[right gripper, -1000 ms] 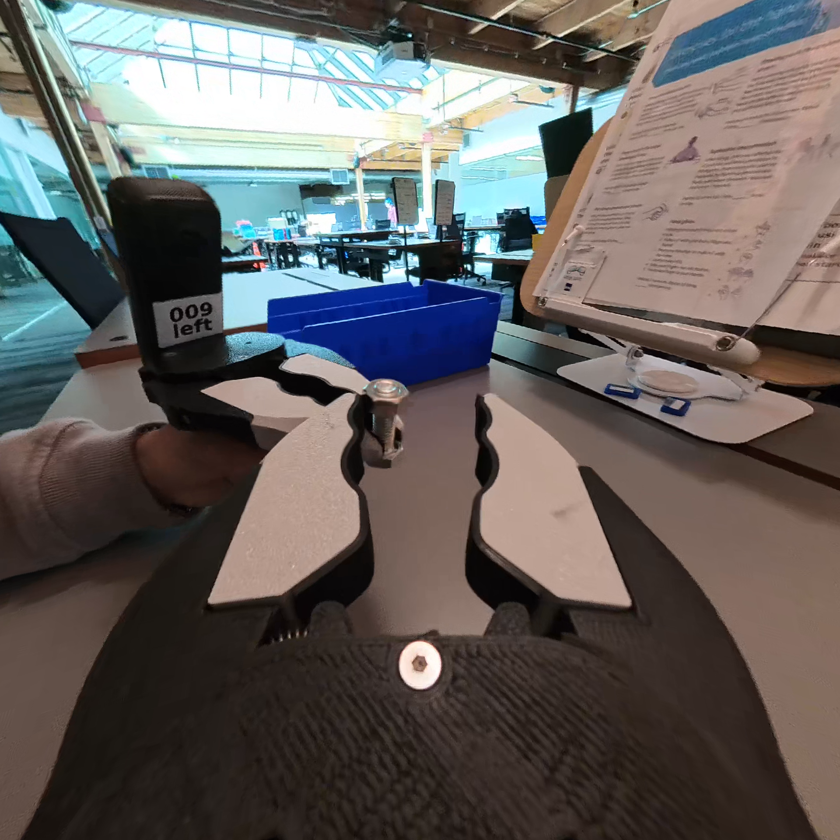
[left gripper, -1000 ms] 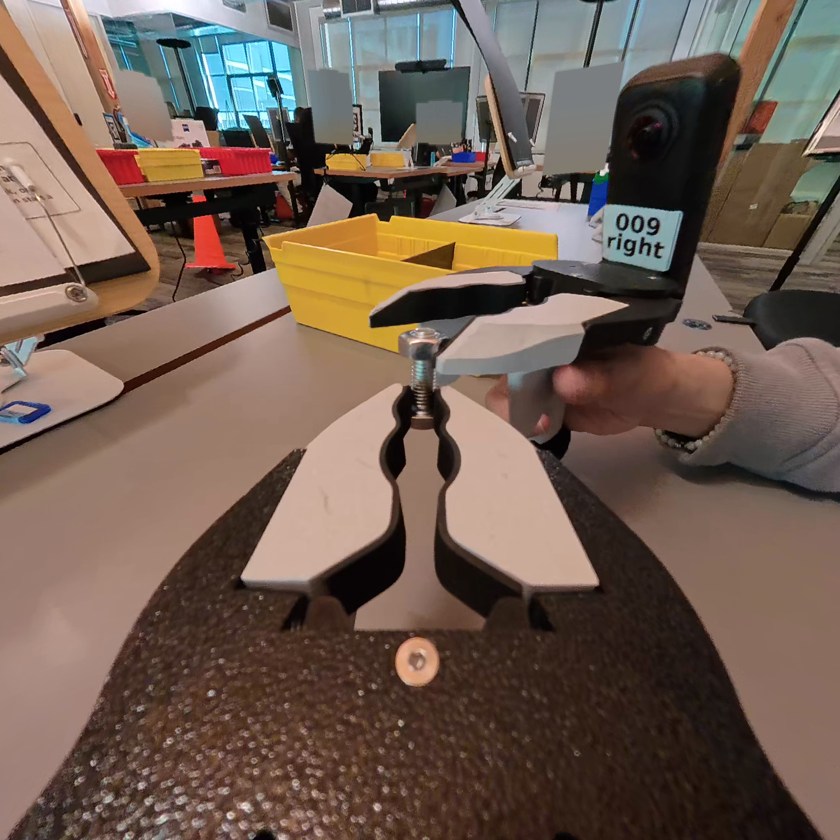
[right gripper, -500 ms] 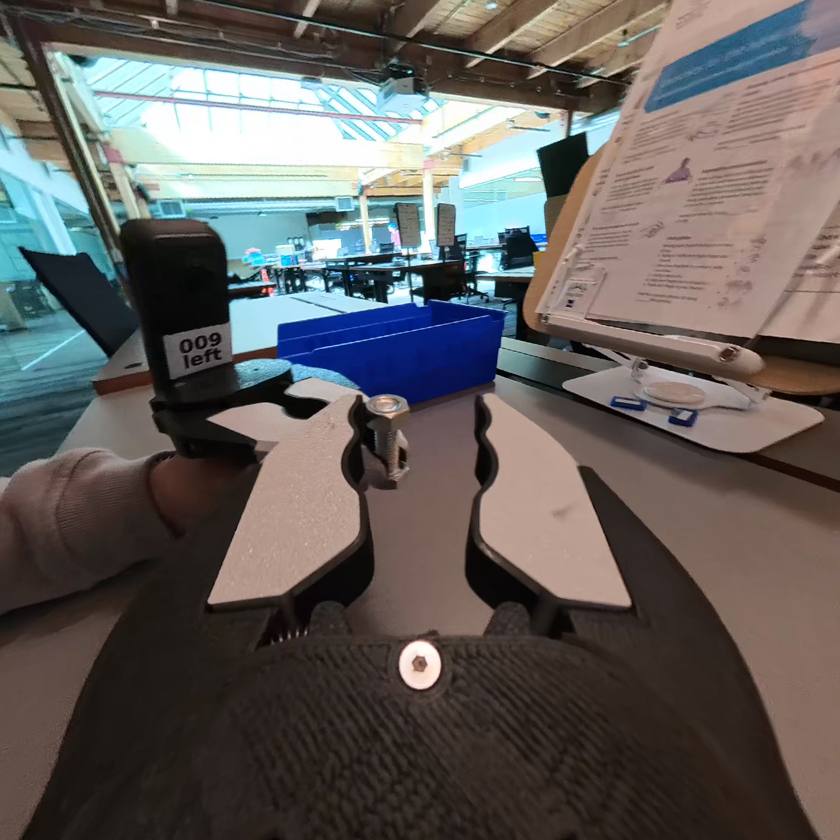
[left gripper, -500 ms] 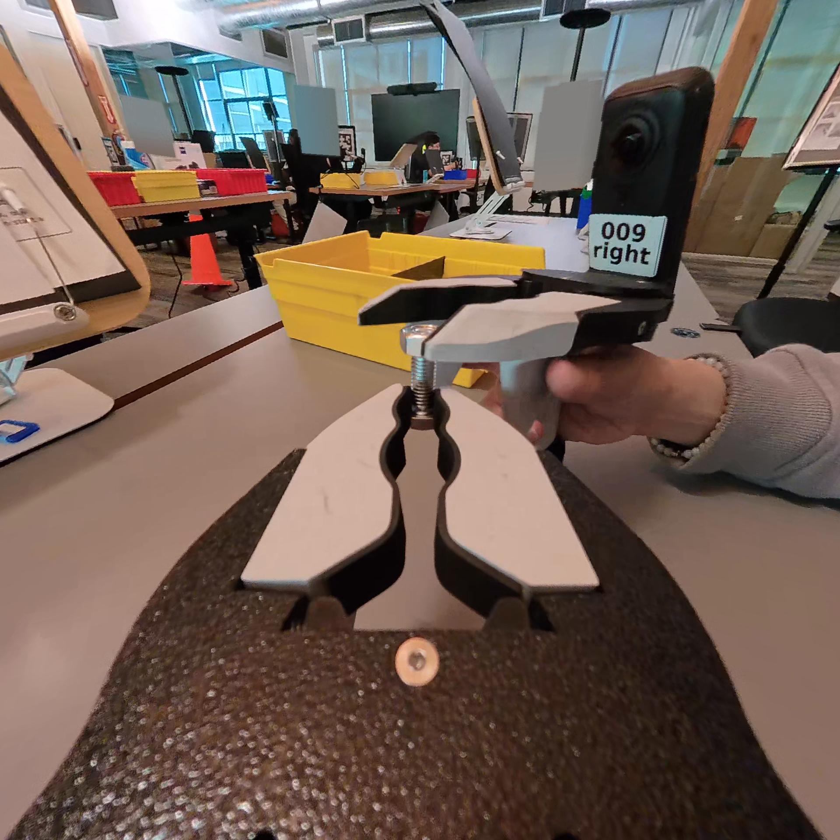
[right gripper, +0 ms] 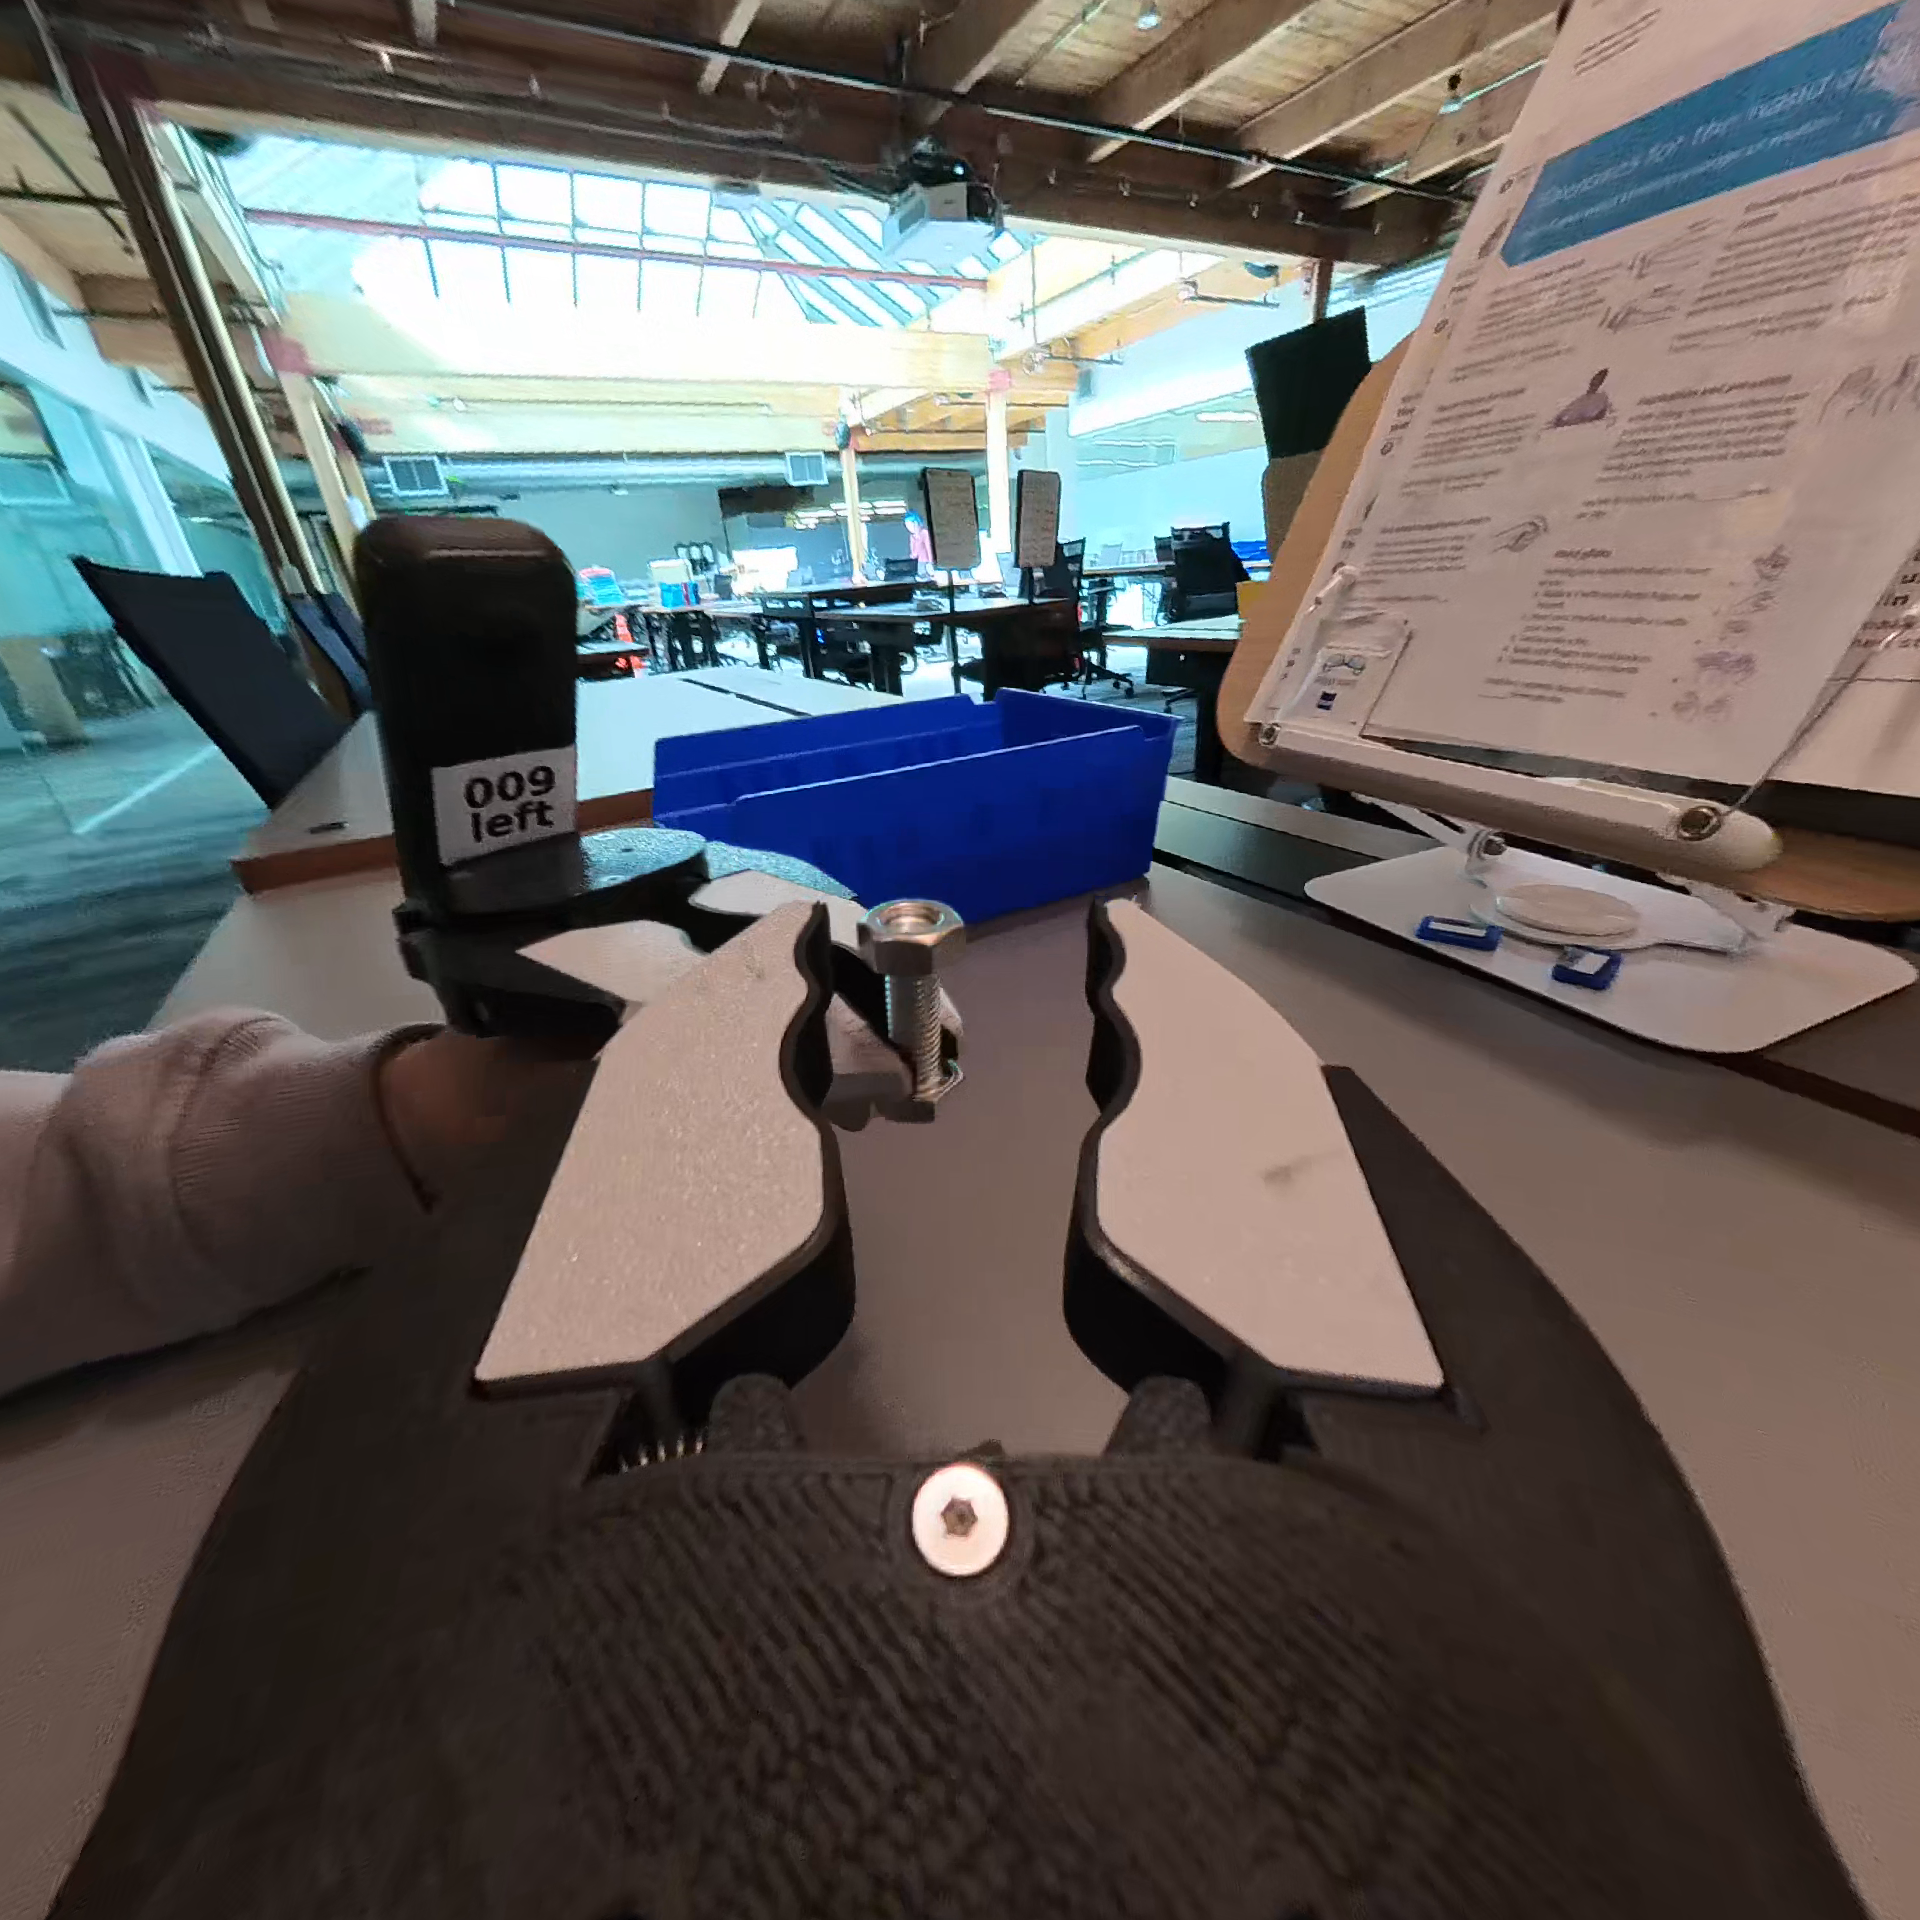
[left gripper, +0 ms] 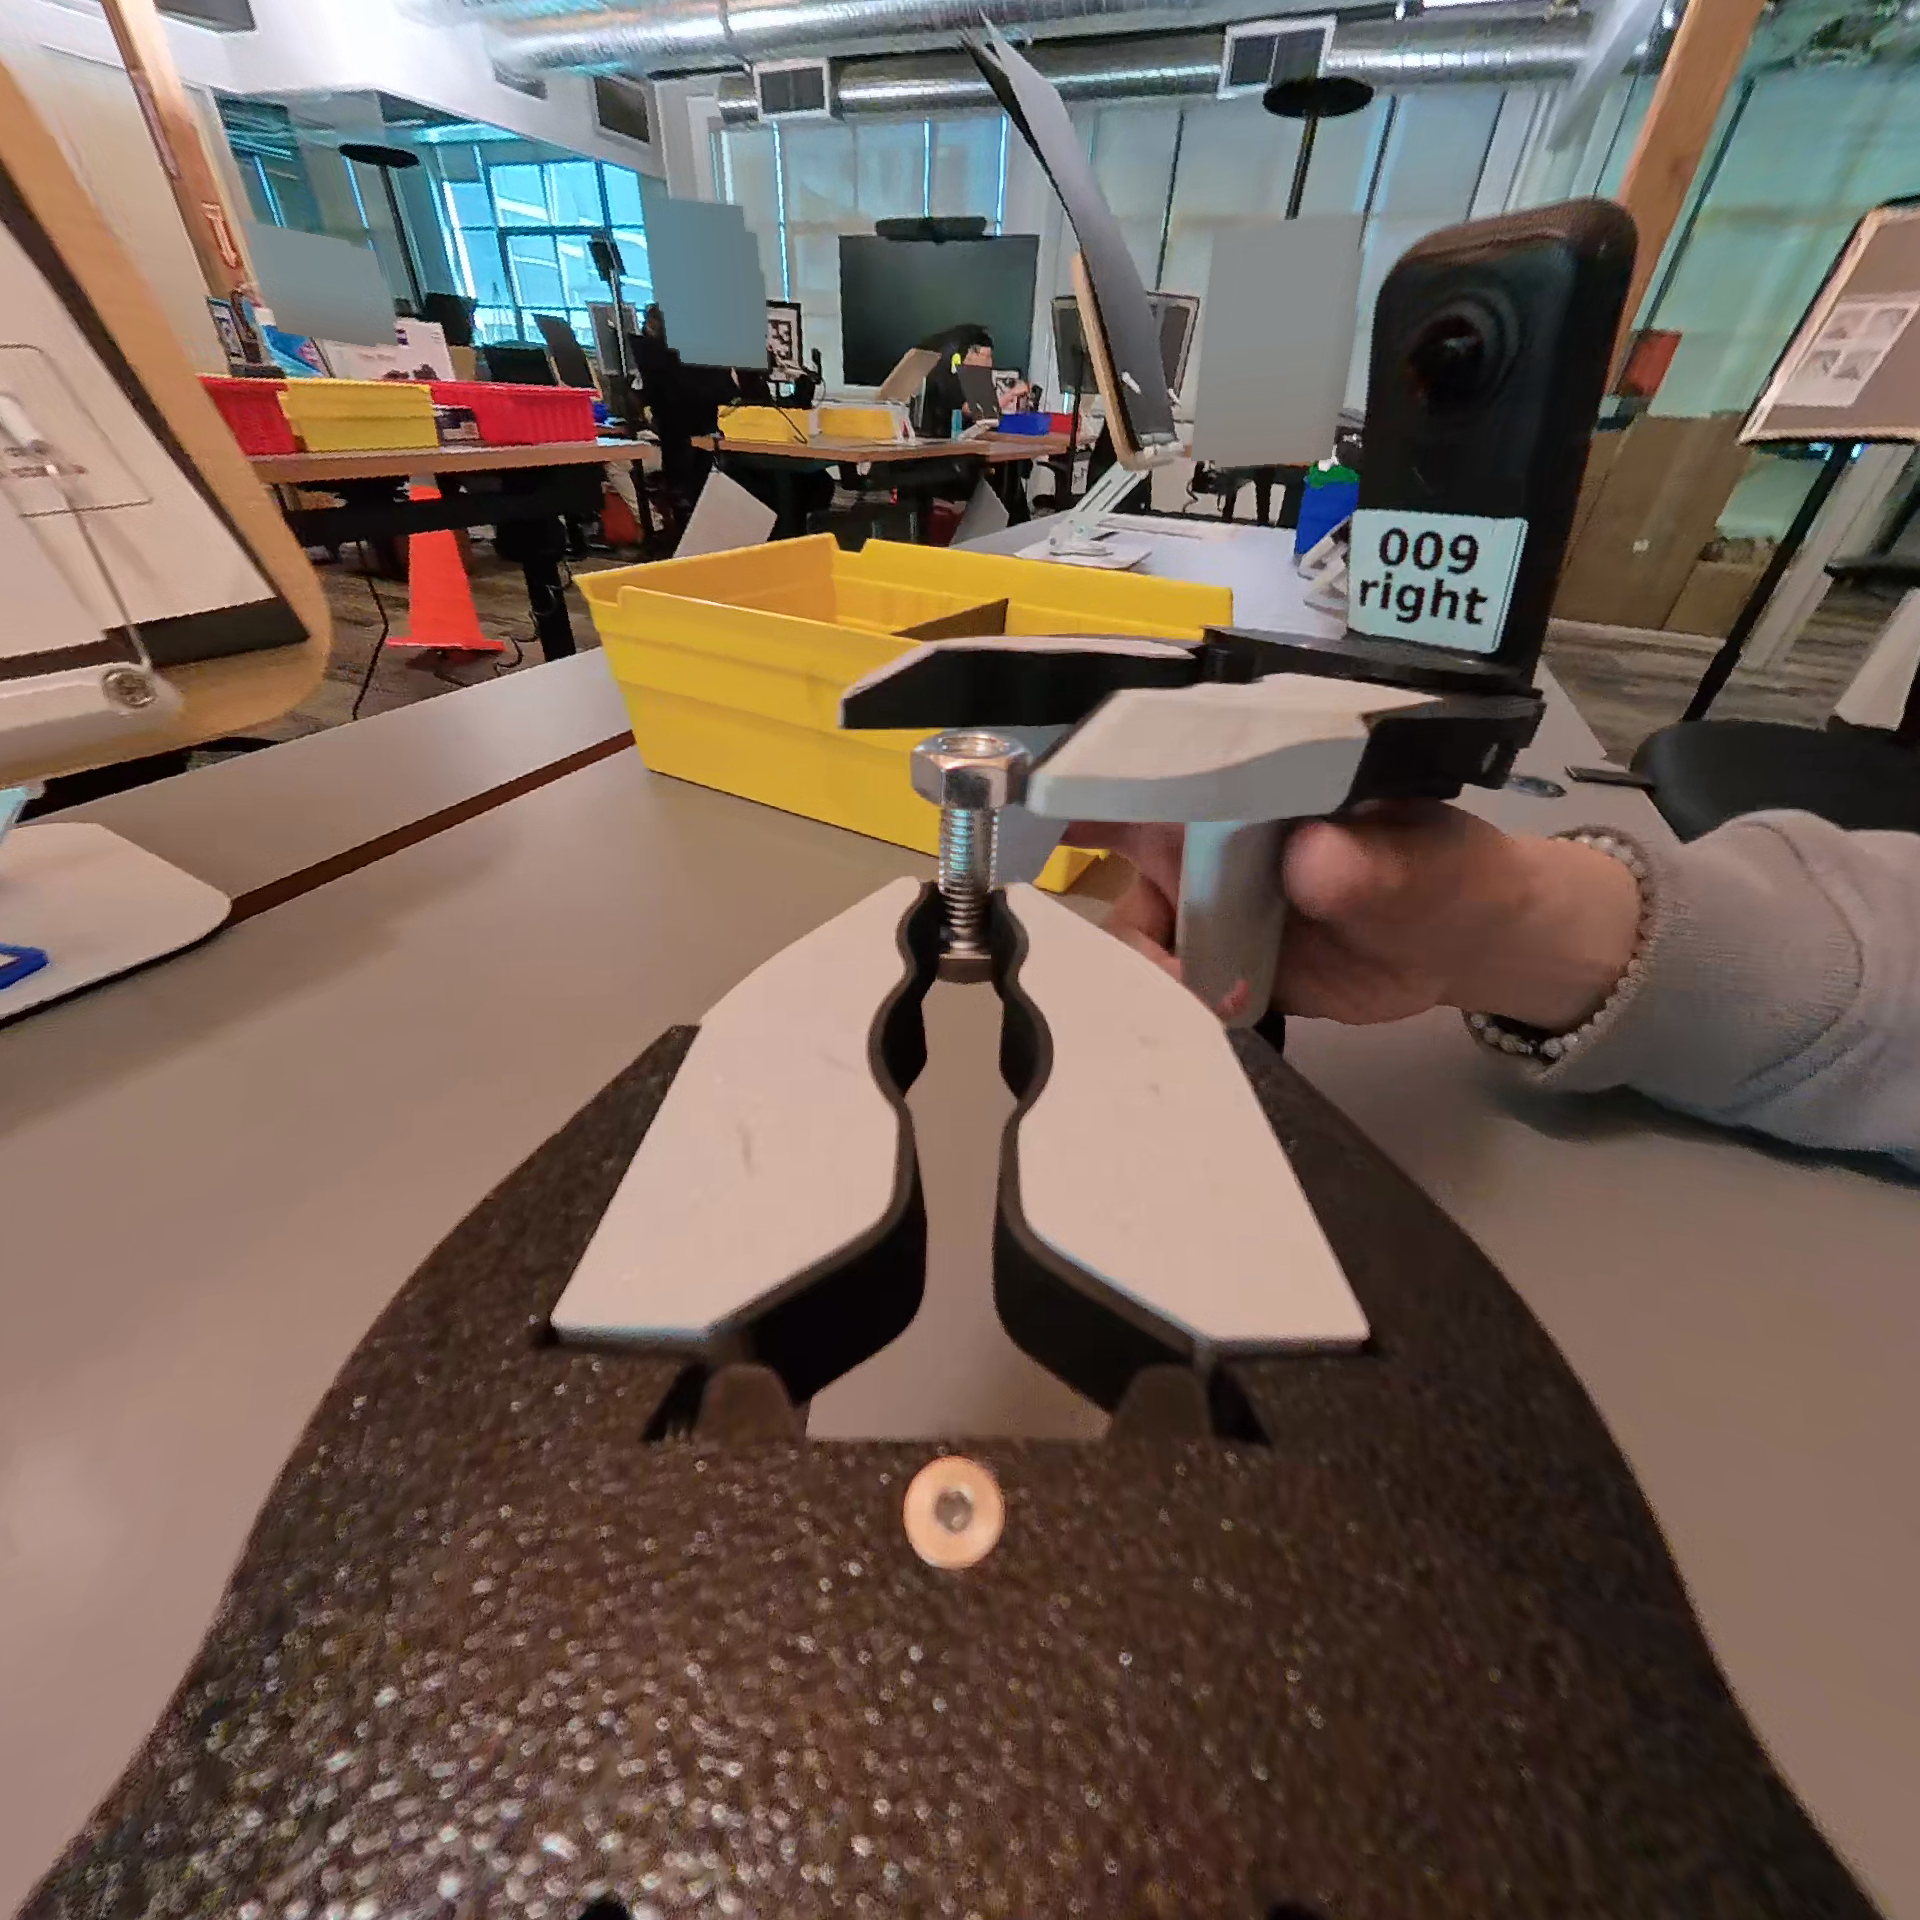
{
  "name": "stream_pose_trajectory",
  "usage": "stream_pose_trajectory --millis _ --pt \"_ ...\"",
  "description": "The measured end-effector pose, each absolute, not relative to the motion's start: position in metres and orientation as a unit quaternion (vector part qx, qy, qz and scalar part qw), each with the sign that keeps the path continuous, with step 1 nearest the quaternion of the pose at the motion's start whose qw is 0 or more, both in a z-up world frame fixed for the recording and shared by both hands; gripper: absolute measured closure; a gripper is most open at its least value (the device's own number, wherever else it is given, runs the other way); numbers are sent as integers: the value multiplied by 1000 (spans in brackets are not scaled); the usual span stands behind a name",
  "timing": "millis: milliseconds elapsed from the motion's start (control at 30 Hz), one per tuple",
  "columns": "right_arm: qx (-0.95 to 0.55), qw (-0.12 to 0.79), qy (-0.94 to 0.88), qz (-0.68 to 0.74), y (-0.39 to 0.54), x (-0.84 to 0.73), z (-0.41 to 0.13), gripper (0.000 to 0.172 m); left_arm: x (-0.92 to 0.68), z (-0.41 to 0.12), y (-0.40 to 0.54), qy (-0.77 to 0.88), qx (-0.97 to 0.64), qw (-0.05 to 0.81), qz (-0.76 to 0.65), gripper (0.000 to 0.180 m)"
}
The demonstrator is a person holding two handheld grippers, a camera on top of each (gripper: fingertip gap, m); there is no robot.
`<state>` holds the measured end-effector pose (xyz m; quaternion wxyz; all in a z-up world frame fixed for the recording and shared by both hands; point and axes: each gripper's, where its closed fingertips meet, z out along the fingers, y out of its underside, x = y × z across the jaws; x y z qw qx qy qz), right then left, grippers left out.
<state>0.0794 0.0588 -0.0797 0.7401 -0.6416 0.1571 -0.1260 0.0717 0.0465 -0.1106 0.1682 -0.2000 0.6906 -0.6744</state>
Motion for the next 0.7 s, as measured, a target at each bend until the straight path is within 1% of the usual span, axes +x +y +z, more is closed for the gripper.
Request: stream_pose_trajectory --millis 67,167,233,367,533,600,667,700 --pt "-642 736 169 -130 56 84 -82 126 72 -112 45 694 -199 174 -669 172" --pt "-642 732 189 -127 48 93 -83 118 78 -111 52 684 -219 175 -673 172" --pt "-633 734 206 -134 40 101 -83 127 80 -108 58 673 -226 175 -682 172" --pt "-628 748 196 -88 46 93 -82 122 81 -106 62 668 -229 175 -686 172" --pt "-638 746 160 -106 58 79 -80 126 77 -111 51 684 -213 181 -673 172" --pt "-640 741 169 -115 56 83 -82 131 76 -111 49 684 -211 184 -674 172" --pt "-635 743 181 -110 52 88 -82 127 78 -110 51 680 -215 185 -676 172" --pt "-634 743 186 -104 50 90 -83 127 79 -110 53 678 -218 186 -677 172"
